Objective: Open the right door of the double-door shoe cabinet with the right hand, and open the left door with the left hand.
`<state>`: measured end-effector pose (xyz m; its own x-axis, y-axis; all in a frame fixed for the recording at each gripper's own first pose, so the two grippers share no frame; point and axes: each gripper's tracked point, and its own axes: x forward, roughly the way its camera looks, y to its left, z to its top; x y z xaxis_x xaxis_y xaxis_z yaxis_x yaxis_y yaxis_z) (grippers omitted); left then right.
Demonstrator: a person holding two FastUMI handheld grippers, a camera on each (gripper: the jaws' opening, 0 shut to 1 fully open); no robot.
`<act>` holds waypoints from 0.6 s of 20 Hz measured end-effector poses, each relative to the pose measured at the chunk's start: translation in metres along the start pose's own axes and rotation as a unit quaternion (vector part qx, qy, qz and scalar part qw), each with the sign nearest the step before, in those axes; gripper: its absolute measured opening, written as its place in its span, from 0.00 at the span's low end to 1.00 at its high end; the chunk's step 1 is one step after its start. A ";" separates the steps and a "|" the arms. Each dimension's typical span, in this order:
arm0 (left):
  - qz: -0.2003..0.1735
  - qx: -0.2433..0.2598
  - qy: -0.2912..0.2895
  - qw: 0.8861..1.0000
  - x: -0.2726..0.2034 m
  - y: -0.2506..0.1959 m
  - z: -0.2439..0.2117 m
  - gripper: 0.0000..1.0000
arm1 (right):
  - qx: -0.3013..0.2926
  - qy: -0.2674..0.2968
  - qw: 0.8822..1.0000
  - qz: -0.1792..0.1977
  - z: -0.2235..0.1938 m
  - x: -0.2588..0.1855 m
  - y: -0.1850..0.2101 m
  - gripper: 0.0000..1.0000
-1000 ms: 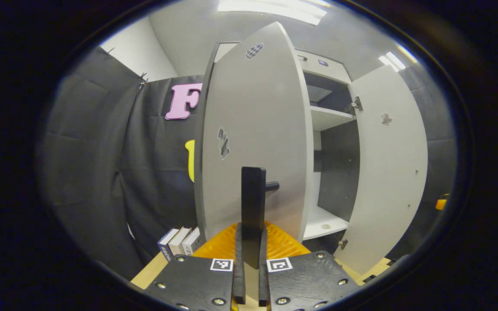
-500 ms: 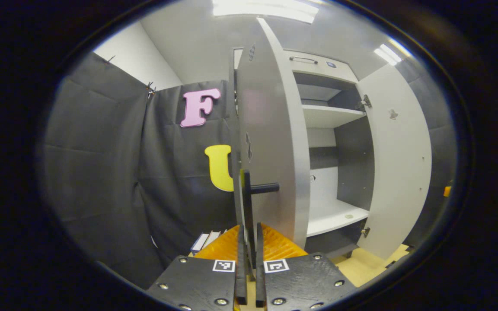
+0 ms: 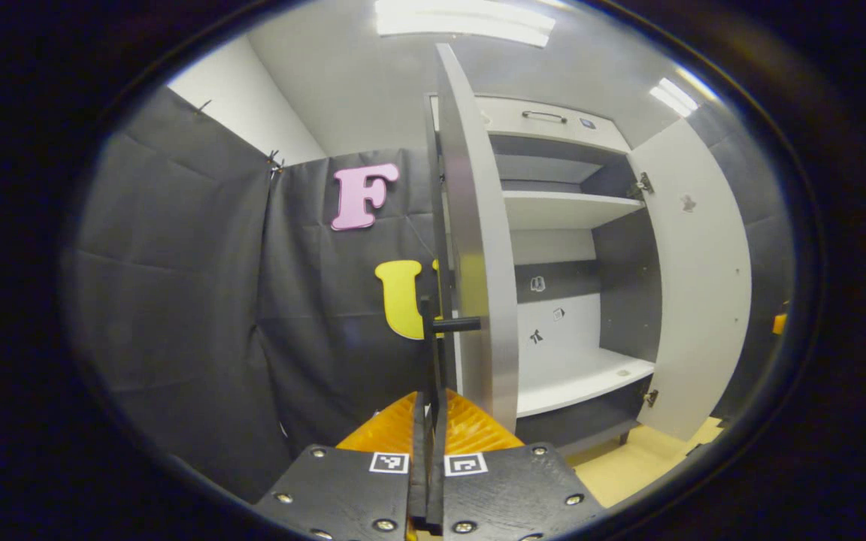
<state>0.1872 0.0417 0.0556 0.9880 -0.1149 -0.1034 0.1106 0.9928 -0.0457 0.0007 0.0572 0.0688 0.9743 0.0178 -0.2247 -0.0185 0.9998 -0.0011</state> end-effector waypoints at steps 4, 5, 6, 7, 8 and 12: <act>0.002 -0.014 0.007 1.000 -0.019 -0.001 -0.008 0.00 | -0.012 -0.002 1.000 0.013 -0.001 -0.010 0.017 0.98; 0.004 -0.020 0.006 1.000 -0.026 -0.001 -0.007 0.00 | -0.014 -0.005 1.000 0.020 0.001 -0.012 0.021 0.98; 0.008 -0.026 0.004 1.000 -0.032 -0.002 -0.006 0.02 | -0.017 -0.011 0.999 0.027 0.004 -0.014 0.024 0.98; 0.014 -0.030 0.000 0.999 -0.040 -0.001 -0.004 0.02 | -0.020 -0.019 0.999 0.033 0.010 -0.015 0.025 0.98; 0.020 -0.032 -0.004 0.999 -0.047 -0.003 0.000 0.02 | -0.023 -0.027 0.999 0.038 0.015 -0.016 0.024 0.98; 0.047 -0.024 -0.016 0.998 -0.083 -0.009 0.007 0.00 | -0.036 -0.055 0.996 0.057 0.029 -0.023 0.013 0.98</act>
<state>0.1053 0.0423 0.0714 0.9968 -0.0200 -0.0776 0.0133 0.9963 -0.0852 -0.0154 0.0704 0.1027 0.9836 0.1352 -0.1197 -0.1423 0.9884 -0.0527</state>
